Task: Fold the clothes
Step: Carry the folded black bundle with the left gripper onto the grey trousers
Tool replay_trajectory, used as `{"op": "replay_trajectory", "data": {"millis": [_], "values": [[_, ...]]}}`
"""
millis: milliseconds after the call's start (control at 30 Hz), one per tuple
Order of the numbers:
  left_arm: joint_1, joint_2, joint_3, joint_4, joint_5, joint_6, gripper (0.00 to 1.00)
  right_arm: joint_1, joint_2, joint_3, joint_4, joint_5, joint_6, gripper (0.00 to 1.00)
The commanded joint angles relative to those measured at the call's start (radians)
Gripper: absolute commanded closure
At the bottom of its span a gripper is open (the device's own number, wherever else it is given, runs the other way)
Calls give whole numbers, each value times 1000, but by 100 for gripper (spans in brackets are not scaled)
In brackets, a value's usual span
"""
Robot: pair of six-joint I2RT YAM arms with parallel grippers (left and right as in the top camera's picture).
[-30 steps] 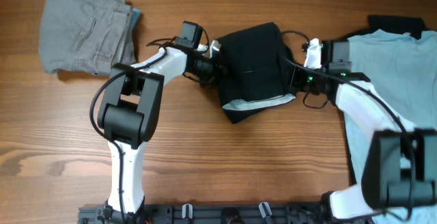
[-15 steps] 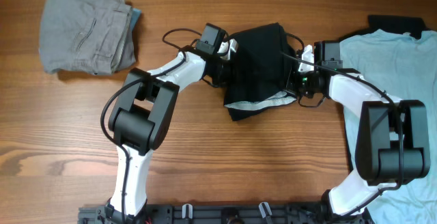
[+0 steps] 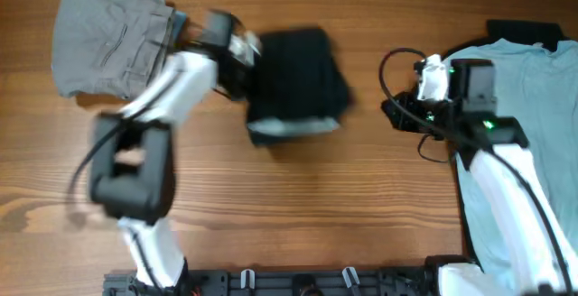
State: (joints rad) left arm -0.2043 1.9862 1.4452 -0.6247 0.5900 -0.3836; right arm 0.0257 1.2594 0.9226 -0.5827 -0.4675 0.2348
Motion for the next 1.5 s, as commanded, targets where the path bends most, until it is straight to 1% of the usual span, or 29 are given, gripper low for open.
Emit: {"op": "replay_trajectory", "data": {"millis": [0, 33, 67, 100, 200, 333, 400, 500, 600, 633, 700, 767, 800, 867, 900, 933, 1033, 1100, 1200, 1333, 1400, 1467], "values": [[194, -227, 61, 211, -23, 31, 96, 5, -39, -1, 13, -2, 60, 82], [235, -238, 61, 267, -23, 13, 96, 5, -40, -1, 15, -2, 71, 82], [321, -239, 61, 394, -23, -19, 96, 5, -36, -1, 17, -3, 84, 82], [364, -228, 61, 455, -23, -35, 96, 5, -35, -1, 17, -2, 98, 81], [464, -181, 61, 560, -23, -116, 96, 5, -35, -1, 17, -2, 109, 81], [551, -64, 61, 630, -23, -127, 96, 5, -35, -1, 13, -2, 110, 81], [578, 4, 61, 648, -23, -127, 96, 5, -33, -1, 13, -2, 133, 81], [610, 101, 61, 613, -19, -151, 96, 5, -29, -1, 12, -2, 161, 81], [621, 129, 61, 625, 60, -169, 96, 5, -25, -1, 7, -2, 169, 81], [621, 124, 61, 684, 102, -212, 96, 5, -23, -1, 3, -2, 169, 81], [621, 116, 61, 836, 166, -343, 96, 5, -23, -1, -5, -2, 169, 81], [611, 116, 61, 1086, 201, -534, 96, 5, -23, -1, -18, -2, 169, 81], [600, 116, 61, 1195, 199, -599, 96, 5, -23, -1, -26, -2, 169, 81], [559, 116, 62, 1379, 195, -650, 96, 5, -22, -1, -45, -2, 169, 81], [537, 116, 67, 1400, 194, -643, 96, 5, -22, -1, -47, -2, 169, 81], [480, 119, 74, 1317, 148, -532, 96, 5, -22, -1, -58, -1, 183, 81], [455, 131, 74, 1162, 74, -397, 96, 5, -22, -1, -75, -2, 184, 81], [463, 146, 74, 1088, 31, -324, 96, 5, -22, -1, -92, -2, 183, 81], [522, 156, 74, 1002, 32, -307, 96, 5, -21, -1, -113, -1, 183, 81], [624, 155, 74, 1022, 156, -309, 96, 5, -21, -1, -116, 4, 182, 81], [653, 155, 74, 954, 172, -306, 96, 5, -21, -1, -116, 6, 182, 81], [665, 155, 74, 880, 167, -291, 89, 5, -21, -1, -114, 6, 183, 81]]}}
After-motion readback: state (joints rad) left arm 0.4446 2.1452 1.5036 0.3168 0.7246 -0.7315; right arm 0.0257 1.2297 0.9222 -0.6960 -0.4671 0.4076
